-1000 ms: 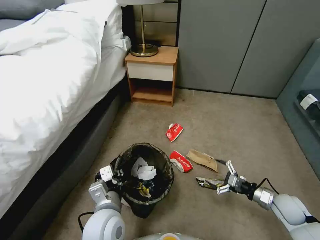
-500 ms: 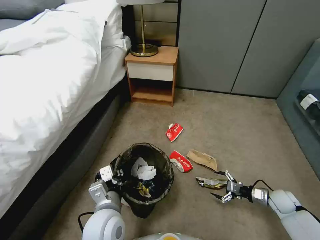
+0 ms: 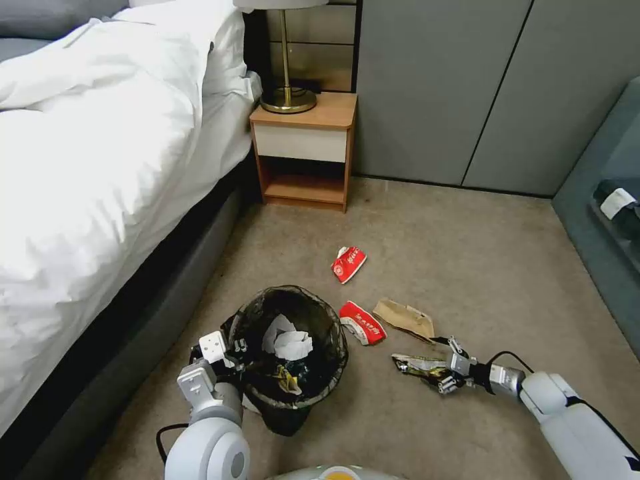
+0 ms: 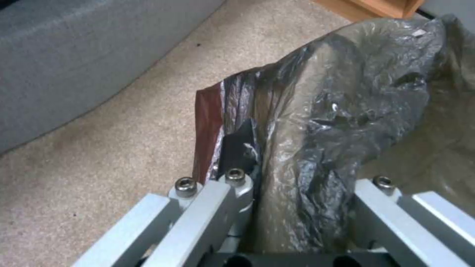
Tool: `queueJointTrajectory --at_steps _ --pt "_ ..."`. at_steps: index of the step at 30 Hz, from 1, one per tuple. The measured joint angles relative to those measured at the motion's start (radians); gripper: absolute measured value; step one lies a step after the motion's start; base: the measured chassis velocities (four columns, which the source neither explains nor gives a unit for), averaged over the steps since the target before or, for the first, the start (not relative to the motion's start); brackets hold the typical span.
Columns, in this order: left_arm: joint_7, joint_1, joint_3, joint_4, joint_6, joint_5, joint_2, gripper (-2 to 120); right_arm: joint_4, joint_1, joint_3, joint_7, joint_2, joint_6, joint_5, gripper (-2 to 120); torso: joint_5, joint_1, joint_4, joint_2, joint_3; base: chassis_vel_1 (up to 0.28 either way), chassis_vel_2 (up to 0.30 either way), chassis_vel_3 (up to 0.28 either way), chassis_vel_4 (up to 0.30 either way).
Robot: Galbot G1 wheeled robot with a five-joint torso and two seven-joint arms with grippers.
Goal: Pick up the trash bin, then pick up the garbage from the floor and place it into the trash bin.
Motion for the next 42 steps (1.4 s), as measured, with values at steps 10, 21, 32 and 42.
queueJointTrajectory --at_steps 10,21,32,42 --pt "0.000 0.000 0.000 0.000 0.000 0.000 0.000 75 -0.071 0.019 -0.019 0.026 0.049 -0.024 0.018 97 0.0000 0.000 0.0000 0.000 0.000 0.000 0.000 0.000 0.000" --pt "0.000 0.000 0.000 0.000 0.000 0.000 0.000 75 -0.094 0.013 -0.024 0.044 0.079 -0.020 0.053 53 -0.0001 0.000 0.0002 0.000 0.000 0.000 0.000 0.000 0.000" --pt "0.000 0.000 0.000 0.000 0.000 0.000 0.000 75 -0.080 -0.001 -0.024 0.048 0.066 -0.021 0.081 15 0.0001 0.000 0.0001 0.000 0.000 0.000 0.000 0.000 0.000" --pt "0.000 0.000 0.000 0.000 0.000 0.000 0.000 75 -0.068 -0.010 -0.021 0.051 0.065 -0.018 0.104 0 0.0000 0.000 0.0001 0.000 0.000 0.000 0.000 0.000 0.000"
